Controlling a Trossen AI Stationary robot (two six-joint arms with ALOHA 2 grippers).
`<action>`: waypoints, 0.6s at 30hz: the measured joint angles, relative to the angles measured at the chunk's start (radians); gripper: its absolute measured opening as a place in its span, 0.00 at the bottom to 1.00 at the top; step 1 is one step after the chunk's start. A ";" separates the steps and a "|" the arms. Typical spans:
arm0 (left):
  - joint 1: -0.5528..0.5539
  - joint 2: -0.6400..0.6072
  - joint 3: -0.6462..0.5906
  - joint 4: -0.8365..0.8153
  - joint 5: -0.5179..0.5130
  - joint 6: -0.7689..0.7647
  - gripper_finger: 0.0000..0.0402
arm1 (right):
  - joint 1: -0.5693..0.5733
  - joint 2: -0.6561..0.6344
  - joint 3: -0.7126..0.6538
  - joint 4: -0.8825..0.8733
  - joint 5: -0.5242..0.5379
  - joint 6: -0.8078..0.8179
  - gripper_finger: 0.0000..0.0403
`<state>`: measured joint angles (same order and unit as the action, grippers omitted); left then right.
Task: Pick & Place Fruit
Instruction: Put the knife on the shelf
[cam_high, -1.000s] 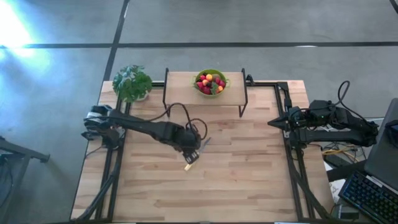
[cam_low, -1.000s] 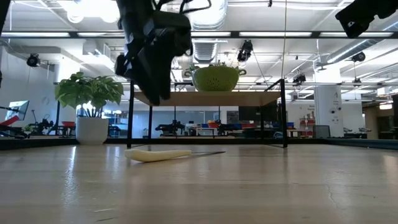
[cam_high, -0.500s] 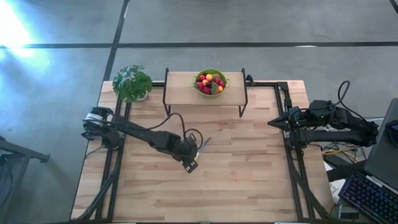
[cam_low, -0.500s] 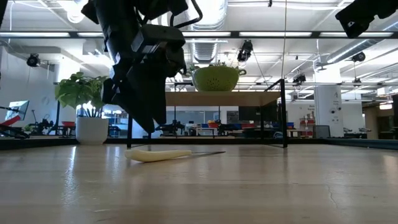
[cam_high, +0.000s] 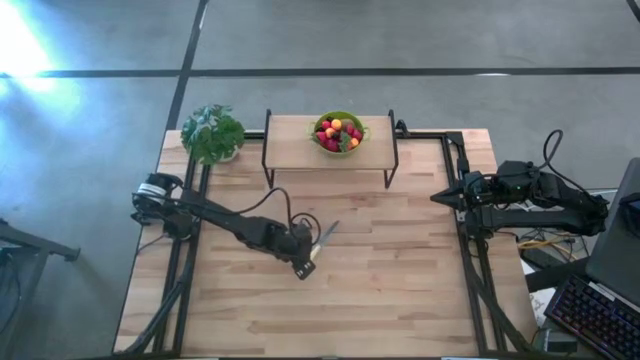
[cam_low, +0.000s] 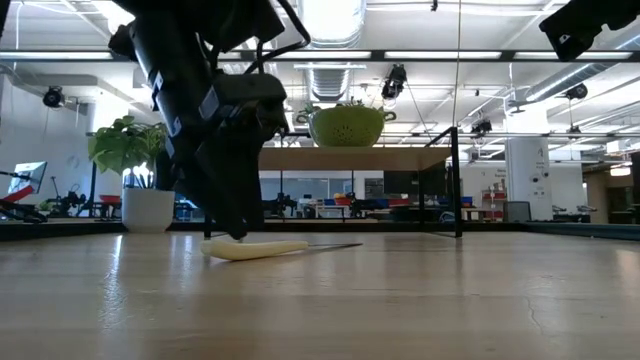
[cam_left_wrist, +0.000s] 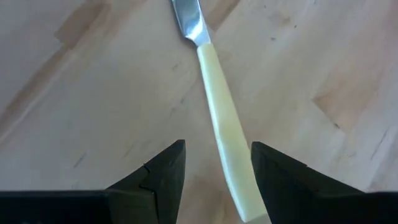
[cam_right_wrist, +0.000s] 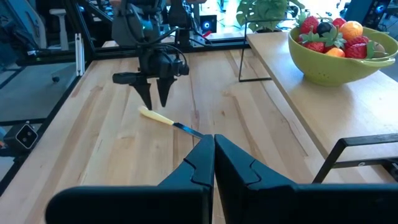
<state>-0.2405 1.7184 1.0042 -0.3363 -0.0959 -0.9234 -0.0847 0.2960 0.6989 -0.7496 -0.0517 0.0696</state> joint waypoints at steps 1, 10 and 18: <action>-0.002 0.000 -0.010 0.015 -0.003 -0.001 0.47 | 0.000 0.000 0.000 0.000 0.000 0.000 0.02; -0.023 0.000 -0.065 0.123 -0.008 -0.002 0.47 | 0.000 0.000 0.000 0.000 0.000 0.000 0.02; -0.045 0.007 -0.065 0.128 -0.057 0.013 0.47 | 0.000 0.000 0.000 0.000 0.000 0.000 0.02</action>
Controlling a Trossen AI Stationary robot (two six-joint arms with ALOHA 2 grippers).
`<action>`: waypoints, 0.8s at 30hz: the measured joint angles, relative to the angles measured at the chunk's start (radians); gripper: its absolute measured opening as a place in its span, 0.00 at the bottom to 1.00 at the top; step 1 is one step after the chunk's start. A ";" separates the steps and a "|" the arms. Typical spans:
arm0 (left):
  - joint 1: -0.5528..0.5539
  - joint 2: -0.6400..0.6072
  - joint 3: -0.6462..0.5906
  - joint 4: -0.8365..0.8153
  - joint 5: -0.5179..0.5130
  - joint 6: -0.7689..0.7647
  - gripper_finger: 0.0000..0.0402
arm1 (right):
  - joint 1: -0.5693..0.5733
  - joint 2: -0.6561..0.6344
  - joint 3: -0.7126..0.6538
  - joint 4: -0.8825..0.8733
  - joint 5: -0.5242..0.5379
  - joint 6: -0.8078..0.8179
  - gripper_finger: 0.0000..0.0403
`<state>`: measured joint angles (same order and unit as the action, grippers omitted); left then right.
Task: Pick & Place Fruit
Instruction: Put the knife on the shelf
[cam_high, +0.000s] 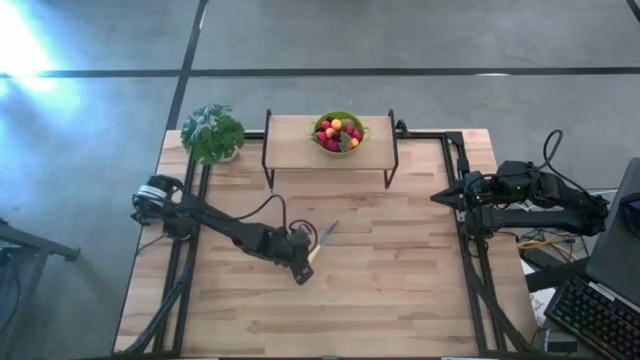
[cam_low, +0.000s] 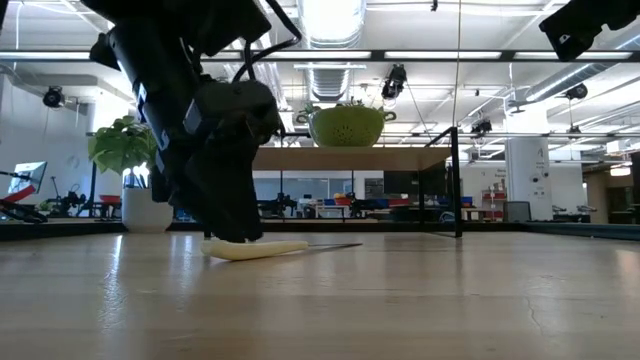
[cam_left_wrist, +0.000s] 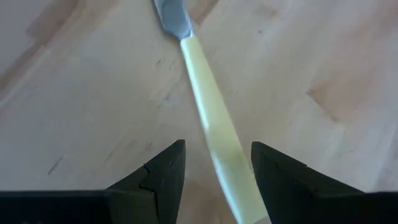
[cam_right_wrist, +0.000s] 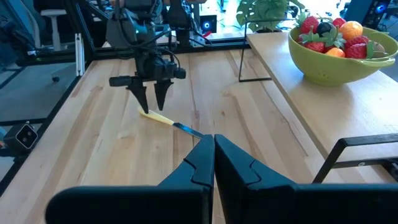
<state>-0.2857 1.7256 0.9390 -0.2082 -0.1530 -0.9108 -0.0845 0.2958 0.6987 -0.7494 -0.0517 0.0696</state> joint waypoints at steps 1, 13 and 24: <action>0.000 0.006 0.000 0.000 0.000 0.000 0.47 | 0.000 0.000 0.000 0.000 0.000 0.000 0.02; -0.001 0.085 0.046 -0.005 -0.010 0.050 0.47 | 0.000 0.000 0.000 0.000 0.000 0.000 0.02; -0.002 0.090 0.044 -0.047 -0.069 0.126 0.38 | 0.000 0.000 0.000 0.000 0.000 0.000 0.02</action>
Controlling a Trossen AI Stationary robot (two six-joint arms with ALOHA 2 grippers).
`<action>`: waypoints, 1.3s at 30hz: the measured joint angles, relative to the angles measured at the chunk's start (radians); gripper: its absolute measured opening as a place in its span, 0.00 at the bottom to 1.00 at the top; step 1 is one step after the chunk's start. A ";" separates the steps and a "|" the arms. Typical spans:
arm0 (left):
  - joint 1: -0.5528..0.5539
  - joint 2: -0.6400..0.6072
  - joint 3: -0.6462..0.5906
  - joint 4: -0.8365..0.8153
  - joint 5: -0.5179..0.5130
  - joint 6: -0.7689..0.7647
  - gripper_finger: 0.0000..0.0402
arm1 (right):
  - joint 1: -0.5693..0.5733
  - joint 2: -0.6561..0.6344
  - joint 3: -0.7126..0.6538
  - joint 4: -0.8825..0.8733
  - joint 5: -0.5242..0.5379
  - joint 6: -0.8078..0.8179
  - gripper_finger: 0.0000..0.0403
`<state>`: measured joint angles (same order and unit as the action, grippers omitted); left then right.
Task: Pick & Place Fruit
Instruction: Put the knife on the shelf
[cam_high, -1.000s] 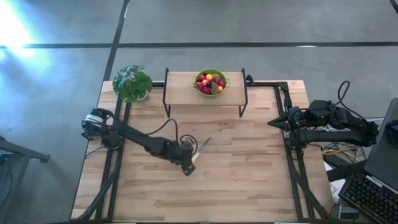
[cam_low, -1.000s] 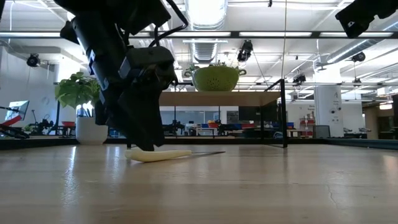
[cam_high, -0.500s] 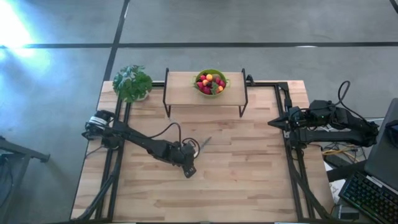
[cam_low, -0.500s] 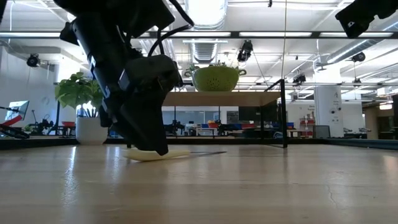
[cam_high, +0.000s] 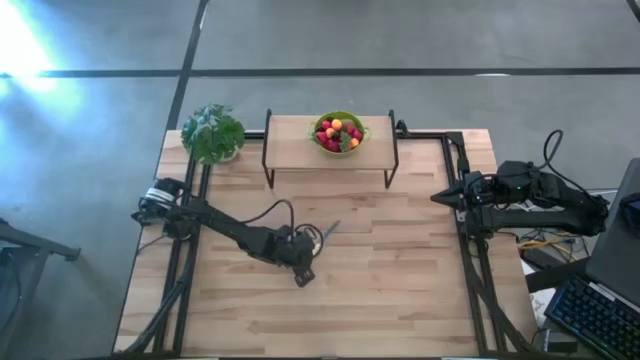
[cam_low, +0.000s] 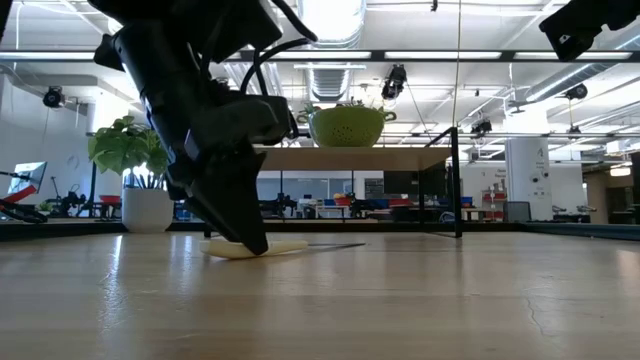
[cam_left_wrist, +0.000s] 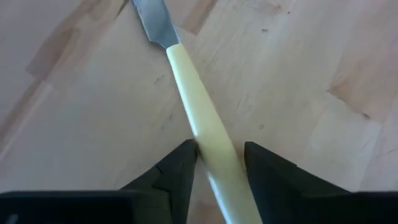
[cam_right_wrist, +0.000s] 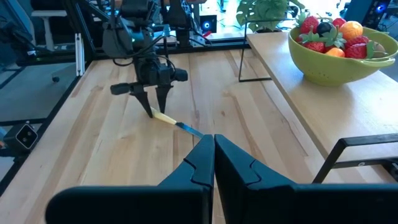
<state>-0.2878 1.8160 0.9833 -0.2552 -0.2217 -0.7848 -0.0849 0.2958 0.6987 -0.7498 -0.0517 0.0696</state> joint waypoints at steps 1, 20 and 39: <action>0.000 0.000 0.000 -0.002 -0.003 0.005 0.36 | 0.000 0.000 0.000 0.000 0.000 0.000 0.02; 0.004 0.003 -0.008 0.071 -0.042 0.183 0.19 | 0.000 0.000 0.000 0.000 0.000 0.000 0.02; -0.002 -0.202 0.013 0.076 -0.040 0.212 0.17 | 0.000 0.000 0.000 0.000 0.000 0.000 0.02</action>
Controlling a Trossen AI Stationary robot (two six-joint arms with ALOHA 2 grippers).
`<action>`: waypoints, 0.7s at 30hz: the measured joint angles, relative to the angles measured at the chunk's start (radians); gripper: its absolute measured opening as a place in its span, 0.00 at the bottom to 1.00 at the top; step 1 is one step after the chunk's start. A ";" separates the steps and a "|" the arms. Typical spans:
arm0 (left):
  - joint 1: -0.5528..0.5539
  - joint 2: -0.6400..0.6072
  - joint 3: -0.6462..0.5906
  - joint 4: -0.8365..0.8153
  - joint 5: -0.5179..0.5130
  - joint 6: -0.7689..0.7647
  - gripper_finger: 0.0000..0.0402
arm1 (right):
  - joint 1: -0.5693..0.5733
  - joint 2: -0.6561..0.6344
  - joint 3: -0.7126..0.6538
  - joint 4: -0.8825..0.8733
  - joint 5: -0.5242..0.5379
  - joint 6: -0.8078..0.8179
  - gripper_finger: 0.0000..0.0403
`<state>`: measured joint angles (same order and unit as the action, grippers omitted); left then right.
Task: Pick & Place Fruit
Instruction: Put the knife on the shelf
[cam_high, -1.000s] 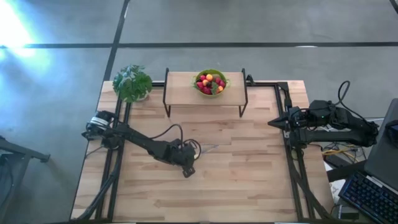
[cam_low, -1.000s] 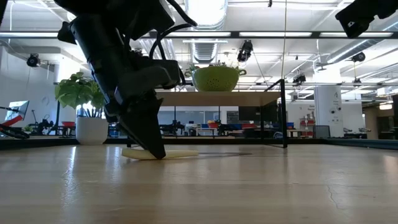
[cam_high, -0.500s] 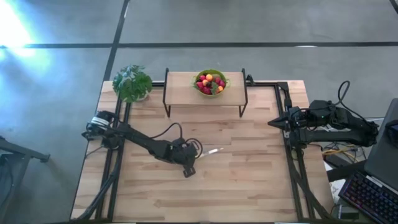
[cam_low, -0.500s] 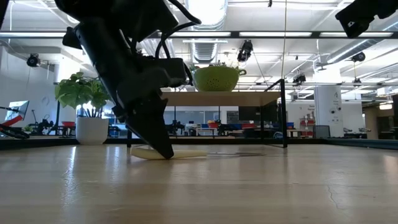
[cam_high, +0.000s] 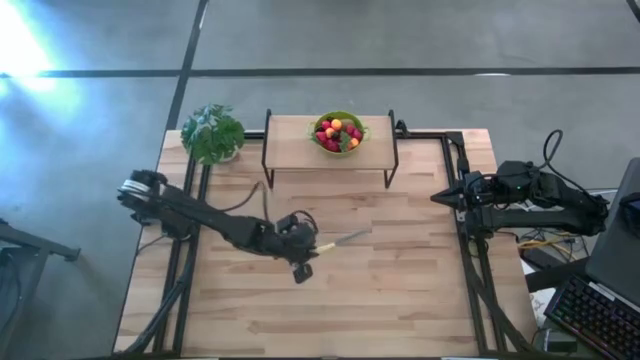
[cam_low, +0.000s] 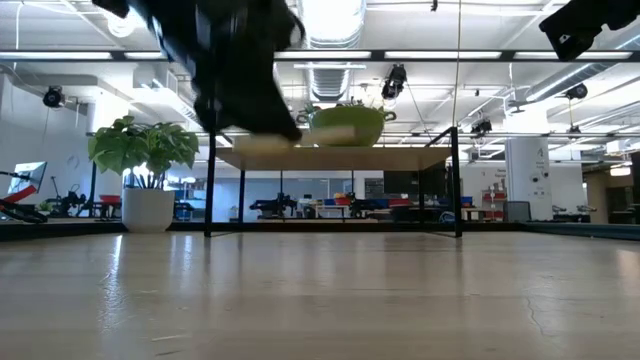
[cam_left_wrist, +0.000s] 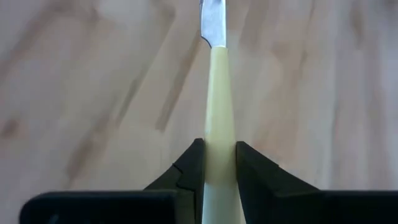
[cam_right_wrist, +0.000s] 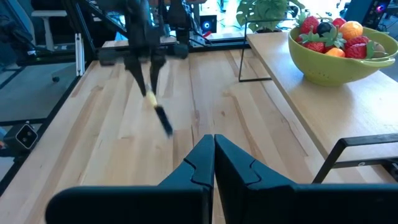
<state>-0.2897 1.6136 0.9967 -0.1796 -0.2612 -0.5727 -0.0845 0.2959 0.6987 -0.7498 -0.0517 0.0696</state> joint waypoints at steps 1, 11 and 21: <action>0.000 -0.023 0.001 0.000 -0.016 0.001 0.17 | 0.000 0.000 0.000 0.000 0.000 0.000 0.02; 0.004 -0.249 0.001 -0.024 -0.284 0.025 0.17 | 0.000 0.000 0.000 0.000 0.000 0.000 0.02; 0.140 -0.371 0.064 -0.135 -0.325 0.060 0.17 | 0.000 0.000 0.000 0.000 0.000 0.000 0.02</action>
<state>-0.1501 1.2422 1.0603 -0.3145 -0.5867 -0.5129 -0.0845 0.2961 0.6989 -0.7495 -0.0517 0.0696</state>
